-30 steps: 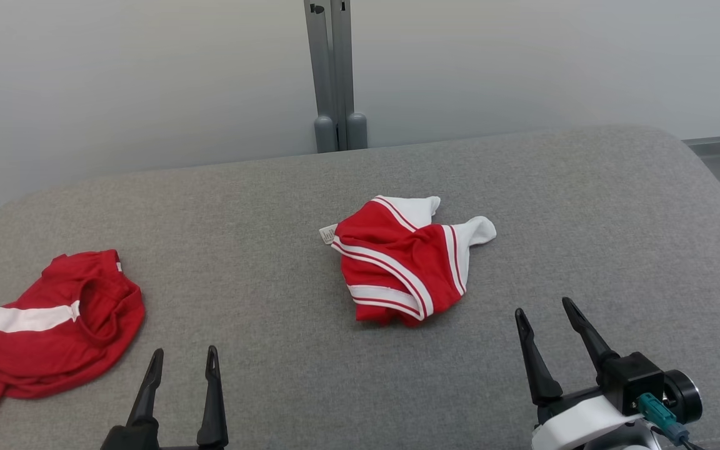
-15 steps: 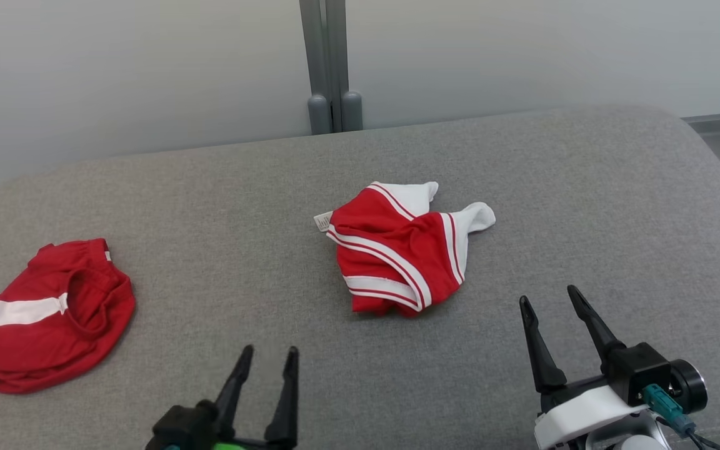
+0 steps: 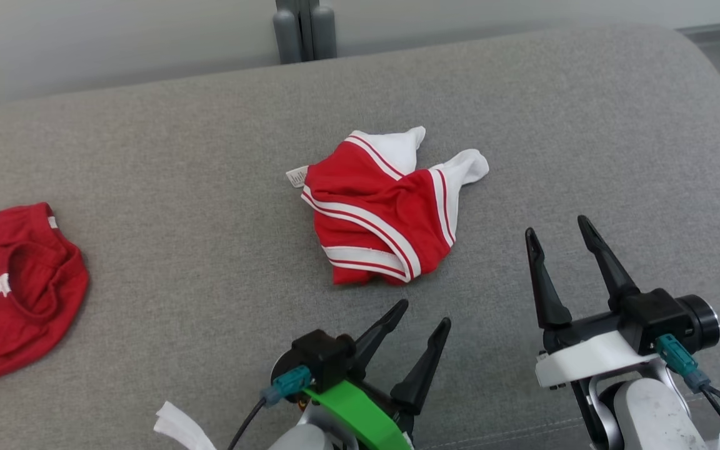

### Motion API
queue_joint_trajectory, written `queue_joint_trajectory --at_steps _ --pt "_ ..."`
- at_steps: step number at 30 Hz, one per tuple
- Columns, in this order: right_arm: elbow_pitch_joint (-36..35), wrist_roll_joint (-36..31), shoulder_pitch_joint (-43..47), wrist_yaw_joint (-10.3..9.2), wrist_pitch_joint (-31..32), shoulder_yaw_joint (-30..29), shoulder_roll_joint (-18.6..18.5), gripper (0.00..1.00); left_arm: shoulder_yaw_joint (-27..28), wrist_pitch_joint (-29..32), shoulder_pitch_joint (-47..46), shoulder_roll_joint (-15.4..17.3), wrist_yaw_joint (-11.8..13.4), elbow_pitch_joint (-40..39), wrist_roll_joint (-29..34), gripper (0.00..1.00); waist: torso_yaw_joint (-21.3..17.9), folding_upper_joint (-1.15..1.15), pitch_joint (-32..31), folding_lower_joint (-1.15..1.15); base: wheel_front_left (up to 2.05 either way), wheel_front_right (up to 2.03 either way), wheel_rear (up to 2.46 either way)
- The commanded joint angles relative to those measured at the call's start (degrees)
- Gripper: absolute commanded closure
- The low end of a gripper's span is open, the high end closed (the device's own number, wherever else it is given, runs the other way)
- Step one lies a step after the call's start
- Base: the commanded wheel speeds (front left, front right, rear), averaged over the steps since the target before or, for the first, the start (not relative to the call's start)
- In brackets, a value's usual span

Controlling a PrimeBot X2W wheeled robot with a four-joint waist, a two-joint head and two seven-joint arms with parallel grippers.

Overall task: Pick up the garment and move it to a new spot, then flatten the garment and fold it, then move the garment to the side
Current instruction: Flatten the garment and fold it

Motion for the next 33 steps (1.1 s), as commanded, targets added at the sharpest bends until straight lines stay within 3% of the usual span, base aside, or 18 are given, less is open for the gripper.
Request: queue_joint_trajectory --at_steps 1,13,26,27,28,29,33 --pt "-0.5 -0.5 -1.2 -0.08 0.0 -0.2 -0.1 0.0 -1.3 0.0 -2.8 0.7 -0.2 0.8 -1.3 0.0 -2.1 0.0 5.6 0.0 0.0 0.0 0.0" --pt "-2.2 -0.4 -4.7 -0.08 0.0 -0.7 -0.1 0.0 -7.0 0.0 -12.8 0.7 -0.3 10.6 -9.8 0.0 -3.6 0.0 11.6 0.0 0.0 0.0 0.0" --pt "-1.9 -0.8 -5.9 -0.08 0.0 -0.7 -0.1 0.0 0.8 0.0 -13.1 0.4 -0.2 6.3 -8.6 0.0 -2.9 0.0 13.4 0.0 0.0 0.0 0.0" --pt "-1.8 -0.8 -6.0 -0.08 0.0 -0.7 -0.1 0.0 1.1 0.0 -12.9 0.3 -0.2 5.8 -8.5 0.29 -2.8 0.0 13.4 0.0 0.0 0.0 0.0" --pt "-1.7 -0.9 -6.0 -0.08 0.0 -0.6 -0.1 0.0 1.4 0.0 -12.7 0.3 -0.2 5.5 -8.4 0.9 -2.7 0.0 13.4 0.0 0.0 0.0 0.0" --pt "-1.6 -0.9 -6.1 -0.08 0.0 -0.6 -0.1 0.0 1.5 0.0 -12.6 0.3 -0.2 5.3 -8.2 1.0 -2.7 0.0 13.4 0.0 0.0 0.0 0.0" --pt "-1.5 -0.7 -6.4 -0.08 0.0 -0.3 -0.1 0.0 0.8 0.0 -13.0 0.3 -0.2 4.9 -7.3 1.0 -2.7 0.0 13.2 0.0 0.0 0.0 0.0"
